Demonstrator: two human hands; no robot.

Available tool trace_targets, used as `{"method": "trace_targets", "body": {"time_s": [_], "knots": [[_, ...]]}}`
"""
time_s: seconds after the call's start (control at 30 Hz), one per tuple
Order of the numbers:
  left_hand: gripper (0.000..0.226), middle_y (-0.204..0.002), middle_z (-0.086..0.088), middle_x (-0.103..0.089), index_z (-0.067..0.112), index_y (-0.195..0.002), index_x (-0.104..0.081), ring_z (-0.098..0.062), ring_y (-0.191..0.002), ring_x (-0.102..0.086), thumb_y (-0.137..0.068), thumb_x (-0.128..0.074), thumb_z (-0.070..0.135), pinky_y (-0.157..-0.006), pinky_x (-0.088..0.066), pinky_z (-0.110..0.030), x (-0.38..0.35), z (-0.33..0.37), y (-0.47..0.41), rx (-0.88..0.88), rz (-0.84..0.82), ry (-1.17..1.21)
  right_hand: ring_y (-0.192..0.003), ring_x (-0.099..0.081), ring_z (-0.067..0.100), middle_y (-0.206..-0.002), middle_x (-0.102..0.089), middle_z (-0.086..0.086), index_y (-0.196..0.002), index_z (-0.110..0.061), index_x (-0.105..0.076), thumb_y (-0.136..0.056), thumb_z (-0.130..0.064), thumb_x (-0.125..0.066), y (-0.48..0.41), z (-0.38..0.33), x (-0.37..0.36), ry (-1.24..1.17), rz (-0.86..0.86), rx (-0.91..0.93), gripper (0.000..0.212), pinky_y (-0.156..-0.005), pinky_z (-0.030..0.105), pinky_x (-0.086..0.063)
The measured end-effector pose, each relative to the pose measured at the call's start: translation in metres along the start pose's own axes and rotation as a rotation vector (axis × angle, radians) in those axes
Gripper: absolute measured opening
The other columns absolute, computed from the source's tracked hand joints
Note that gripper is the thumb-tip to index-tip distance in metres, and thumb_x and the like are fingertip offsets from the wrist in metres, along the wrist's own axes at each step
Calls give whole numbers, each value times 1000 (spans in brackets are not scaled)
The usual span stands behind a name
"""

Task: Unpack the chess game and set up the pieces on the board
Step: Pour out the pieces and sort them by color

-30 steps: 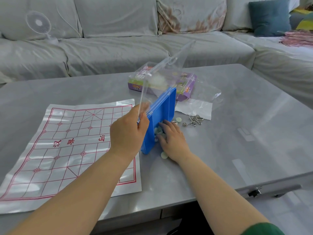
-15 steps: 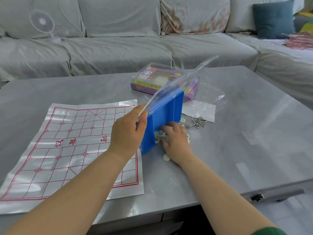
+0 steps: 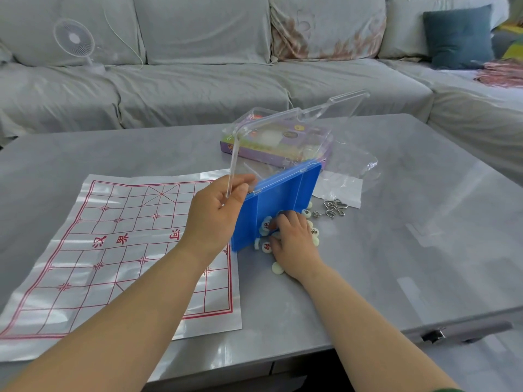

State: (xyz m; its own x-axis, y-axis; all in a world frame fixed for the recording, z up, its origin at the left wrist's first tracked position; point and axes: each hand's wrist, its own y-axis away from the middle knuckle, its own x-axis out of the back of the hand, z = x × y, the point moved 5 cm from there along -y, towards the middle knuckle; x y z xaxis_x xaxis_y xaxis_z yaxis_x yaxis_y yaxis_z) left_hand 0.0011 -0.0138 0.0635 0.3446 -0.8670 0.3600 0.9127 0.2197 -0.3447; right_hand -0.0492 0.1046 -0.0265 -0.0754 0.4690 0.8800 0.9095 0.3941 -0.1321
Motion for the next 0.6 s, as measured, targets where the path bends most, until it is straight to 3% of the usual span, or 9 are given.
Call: {"method": "trace_targets", "body": {"time_s": [0.1, 0.23, 0.33, 0.5, 0.6], "knots": [[30, -95, 21, -55, 44, -88, -50, 3, -90, -54, -94, -42, 16, -74, -38, 2, 0, 0, 0, -4, -3, 1, -116, -38, 29, -125, -46, 11, -118, -6, -52, -86, -10, -52, 1, -1, 3, -34, 58, 33, 33, -100, 29, -24], [30, -100, 14, -57, 43, -88, -50, -6, -100, -54, -93, -42, 15, -80, -40, -7, 1, -1, -1, 0, 9, 21, -127, -29, 23, -138, -39, 0, -132, -20, -44, -90, -17, -41, 0, -2, -2, 45, 3, 95, 42, -109, 31, -17], [29, -102, 13, -57, 43, -88, -49, -7, -102, -53, -93, -43, 15, -81, -40, -8, 0, -1, -2, 1, 13, 18, -127, -30, 26, -136, -40, 2, -129, -20, -48, -88, -28, -24, 0, -2, -4, 74, -11, 98, 48, -110, 36, -17], [27, -95, 22, -55, 41, -94, -53, -1, -91, -53, -93, -44, 15, -72, -36, 5, 1, -5, -3, 15, 13, -10, -123, -33, 26, -127, -45, 7, -124, -18, -53, -87, -33, -23, -2, -3, -7, 100, -49, 116, 50, -106, 35, -20], [24, -90, 20, -54, 29, -109, -54, 1, -82, -50, -92, -45, 15, -66, -34, 7, 2, -6, -5, 25, 35, -29, -105, -46, 33, -109, -55, 14, -104, -10, -65, -75, -38, -15, -1, -4, -7, 26, 35, 122, 64, -95, 39, -33]]}}
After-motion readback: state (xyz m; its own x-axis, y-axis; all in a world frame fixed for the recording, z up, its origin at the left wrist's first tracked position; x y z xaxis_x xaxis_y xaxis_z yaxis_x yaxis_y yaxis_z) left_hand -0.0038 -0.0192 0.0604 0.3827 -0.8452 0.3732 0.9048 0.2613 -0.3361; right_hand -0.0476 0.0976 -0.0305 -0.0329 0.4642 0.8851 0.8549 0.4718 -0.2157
